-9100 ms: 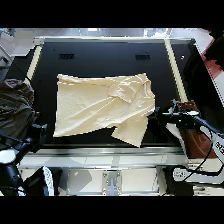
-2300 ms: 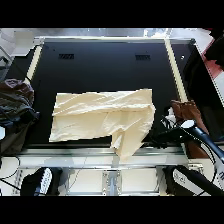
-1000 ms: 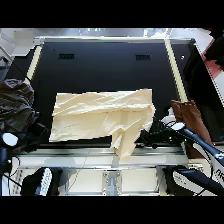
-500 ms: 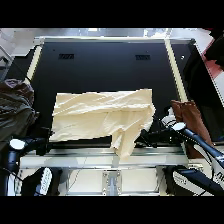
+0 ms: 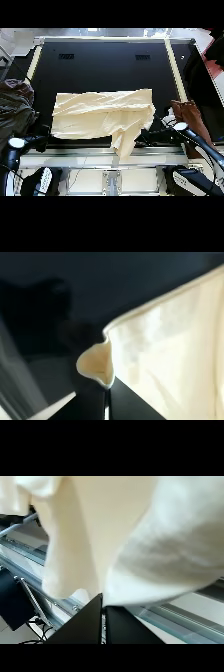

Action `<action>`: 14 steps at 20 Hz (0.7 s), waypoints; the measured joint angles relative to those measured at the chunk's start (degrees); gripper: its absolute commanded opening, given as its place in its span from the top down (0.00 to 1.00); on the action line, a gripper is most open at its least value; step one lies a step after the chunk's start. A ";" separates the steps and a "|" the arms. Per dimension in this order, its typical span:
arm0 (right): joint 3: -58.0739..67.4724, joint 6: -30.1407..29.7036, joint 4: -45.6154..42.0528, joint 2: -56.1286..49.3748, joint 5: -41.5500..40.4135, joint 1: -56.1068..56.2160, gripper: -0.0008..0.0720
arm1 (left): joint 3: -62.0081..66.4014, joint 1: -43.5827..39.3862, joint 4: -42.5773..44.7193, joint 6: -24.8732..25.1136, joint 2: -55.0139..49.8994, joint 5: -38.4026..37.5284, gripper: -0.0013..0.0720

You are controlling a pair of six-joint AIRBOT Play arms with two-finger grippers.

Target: Fold the shirts.

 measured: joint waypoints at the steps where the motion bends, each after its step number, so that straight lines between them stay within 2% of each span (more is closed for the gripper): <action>1: 0.22 0.28 -0.31 2.19 0.44 0.00 0.97 | 0.96 0.02 -0.31 2.25 1.18 -0.94 0.97; 8: 8.31 10.12 -12.83 18.49 5.77 0.00 0.97 | 12.68 -0.02 2.97 11.58 11.41 -6.99 0.98; 11: 15.28 12.28 -18.01 19.37 5.49 0.00 0.97 | 18.88 -0.48 3.17 16.48 9.73 -8.00 0.98; 14: 23.04 12.50 -20.76 15.08 2.75 0.00 0.97 | 25.79 -2.21 3.17 21.38 2.78 -8.46 0.98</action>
